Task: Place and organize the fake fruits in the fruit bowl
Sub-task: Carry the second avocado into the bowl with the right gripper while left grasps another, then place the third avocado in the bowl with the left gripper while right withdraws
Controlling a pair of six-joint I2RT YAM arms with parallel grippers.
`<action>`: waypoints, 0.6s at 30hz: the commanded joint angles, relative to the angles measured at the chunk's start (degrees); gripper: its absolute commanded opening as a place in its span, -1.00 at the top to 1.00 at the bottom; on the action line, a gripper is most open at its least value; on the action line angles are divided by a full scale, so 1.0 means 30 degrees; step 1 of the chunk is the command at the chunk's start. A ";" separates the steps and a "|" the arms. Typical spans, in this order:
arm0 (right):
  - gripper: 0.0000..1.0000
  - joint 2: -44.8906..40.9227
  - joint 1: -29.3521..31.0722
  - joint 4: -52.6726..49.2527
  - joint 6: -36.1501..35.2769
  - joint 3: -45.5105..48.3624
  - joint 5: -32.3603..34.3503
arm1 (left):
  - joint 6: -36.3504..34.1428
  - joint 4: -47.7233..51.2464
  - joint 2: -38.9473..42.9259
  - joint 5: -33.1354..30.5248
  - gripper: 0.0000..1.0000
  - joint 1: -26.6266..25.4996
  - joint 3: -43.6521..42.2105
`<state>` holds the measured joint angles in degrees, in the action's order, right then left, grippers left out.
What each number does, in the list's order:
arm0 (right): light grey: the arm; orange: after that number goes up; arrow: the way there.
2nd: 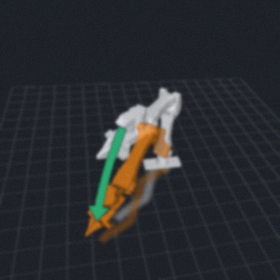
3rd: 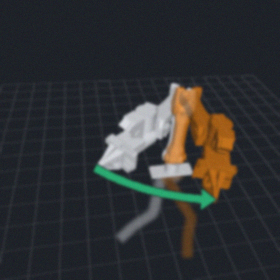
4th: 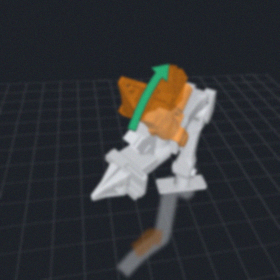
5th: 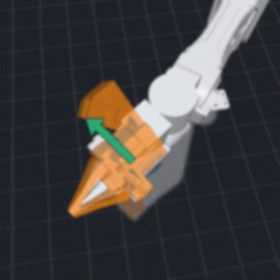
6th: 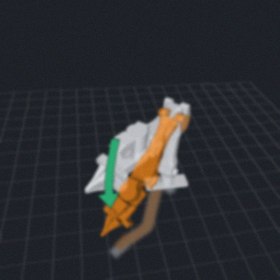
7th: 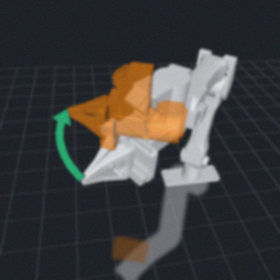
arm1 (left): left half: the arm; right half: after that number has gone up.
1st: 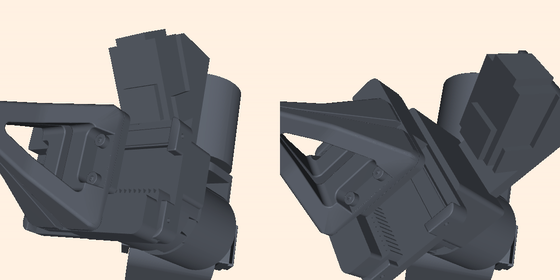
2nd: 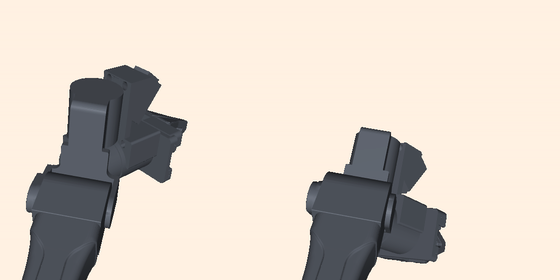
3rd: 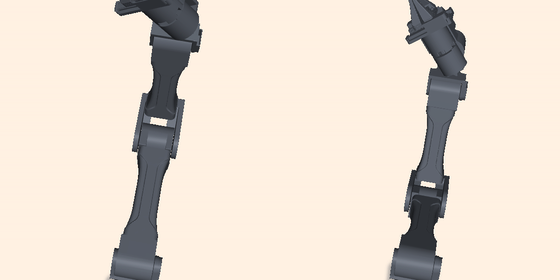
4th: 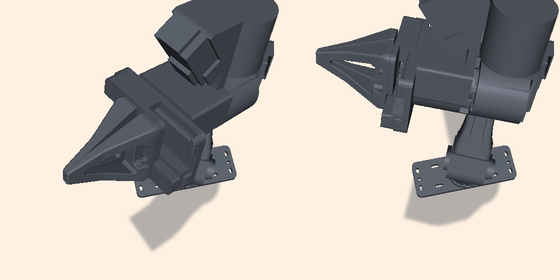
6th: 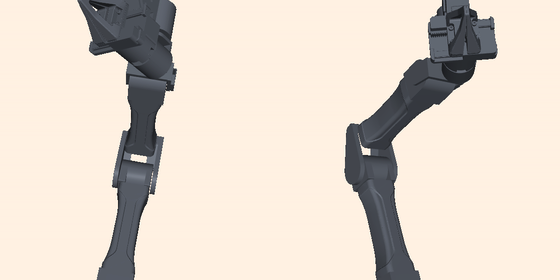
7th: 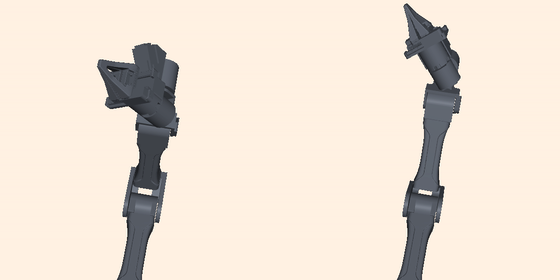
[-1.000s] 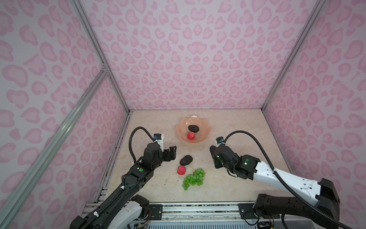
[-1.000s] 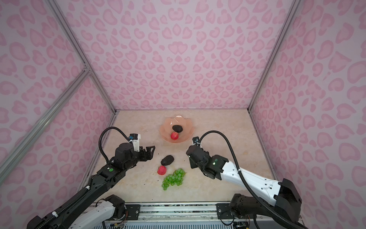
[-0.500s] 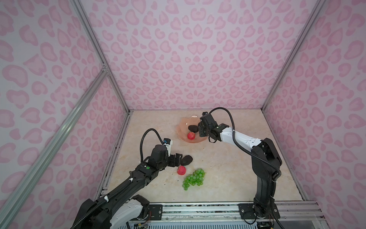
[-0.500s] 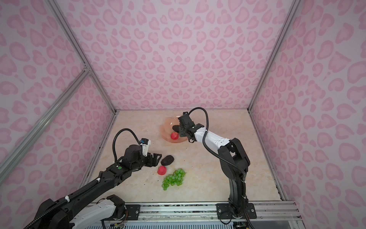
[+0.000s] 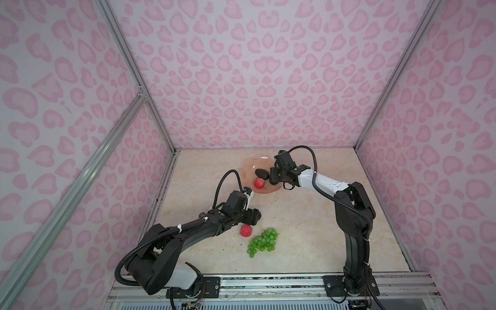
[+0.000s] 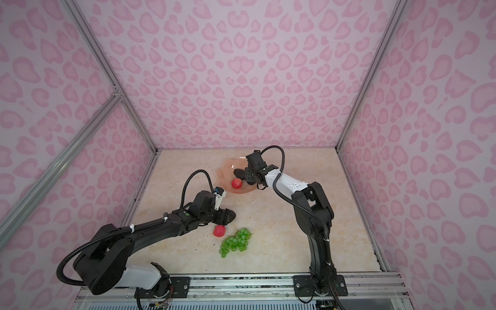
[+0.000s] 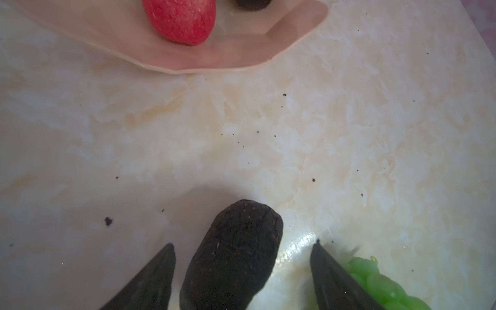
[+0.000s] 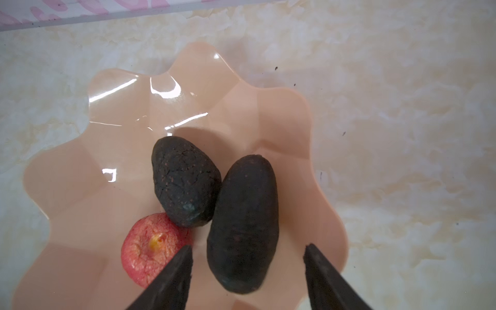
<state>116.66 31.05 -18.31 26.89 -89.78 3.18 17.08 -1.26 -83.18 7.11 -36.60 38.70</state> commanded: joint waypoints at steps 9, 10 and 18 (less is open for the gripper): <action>-0.46 -0.4372 -0.0271 0.1170 -0.0372 0.1389 0.0032 | -0.0069 -0.0110 -0.2285 -0.0334 -0.26 -0.0279 0.0891; -0.46 -0.5041 -0.0271 0.1303 -0.0444 0.2313 0.0157 | -0.0041 -0.0081 -0.2411 -0.0461 -0.19 -0.0281 0.0976; -0.48 -1.0394 -0.0313 0.2074 -0.0835 0.6462 0.1973 | -0.0072 0.0030 0.0668 -0.1657 0.17 -0.0252 0.0762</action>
<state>88.77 30.15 -14.02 25.21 -73.41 5.61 16.95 -0.16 -85.30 4.80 -37.50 40.82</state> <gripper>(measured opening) 0.738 0.465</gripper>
